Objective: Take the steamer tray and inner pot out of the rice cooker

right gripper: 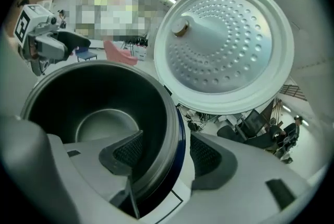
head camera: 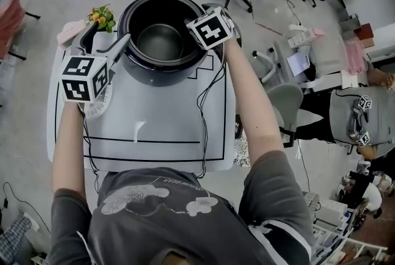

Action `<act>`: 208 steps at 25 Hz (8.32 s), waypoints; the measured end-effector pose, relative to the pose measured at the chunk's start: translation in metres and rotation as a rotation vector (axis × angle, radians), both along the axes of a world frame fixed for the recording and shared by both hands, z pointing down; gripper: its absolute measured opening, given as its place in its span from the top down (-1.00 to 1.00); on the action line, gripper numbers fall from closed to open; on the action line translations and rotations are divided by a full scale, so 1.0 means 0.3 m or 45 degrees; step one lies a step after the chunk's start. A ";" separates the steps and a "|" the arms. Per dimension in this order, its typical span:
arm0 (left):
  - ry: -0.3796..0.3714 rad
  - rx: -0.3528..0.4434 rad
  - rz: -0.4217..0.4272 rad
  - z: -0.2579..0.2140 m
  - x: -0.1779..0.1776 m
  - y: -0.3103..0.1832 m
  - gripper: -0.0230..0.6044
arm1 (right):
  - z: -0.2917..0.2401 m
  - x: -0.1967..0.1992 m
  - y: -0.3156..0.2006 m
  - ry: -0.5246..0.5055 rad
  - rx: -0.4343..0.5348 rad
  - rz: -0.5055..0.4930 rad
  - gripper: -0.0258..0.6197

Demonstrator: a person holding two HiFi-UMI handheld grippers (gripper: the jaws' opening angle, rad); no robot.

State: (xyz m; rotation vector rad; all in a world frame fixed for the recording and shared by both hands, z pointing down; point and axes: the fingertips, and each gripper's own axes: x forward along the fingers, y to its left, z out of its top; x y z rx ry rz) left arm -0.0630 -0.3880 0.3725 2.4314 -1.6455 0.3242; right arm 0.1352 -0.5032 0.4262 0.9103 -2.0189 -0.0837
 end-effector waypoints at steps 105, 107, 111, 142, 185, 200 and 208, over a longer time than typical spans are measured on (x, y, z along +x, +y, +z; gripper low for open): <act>-0.105 -0.170 0.144 -0.112 0.129 0.628 0.77 | -0.375 -0.024 1.016 -0.515 0.382 0.116 0.65; -0.101 -0.215 0.159 -0.040 0.147 0.646 0.77 | -0.305 -0.006 1.035 -0.510 0.334 0.135 0.65; -0.102 -0.302 0.175 0.079 0.168 0.666 0.77 | -0.189 0.015 1.051 -0.501 0.256 0.164 0.65; -0.181 -0.687 0.305 0.510 0.287 0.566 0.73 | 0.299 0.133 0.910 -0.510 -0.238 0.239 0.63; 0.016 0.127 0.370 0.050 0.144 1.133 0.89 | -0.158 0.120 1.586 -0.859 0.506 0.570 0.83; 0.006 0.078 0.420 0.091 0.209 1.301 0.90 | -0.168 0.141 1.797 -0.799 0.490 0.542 0.83; 0.006 0.059 0.389 0.093 0.269 1.364 0.90 | -0.157 0.219 1.882 -0.837 0.431 0.530 0.83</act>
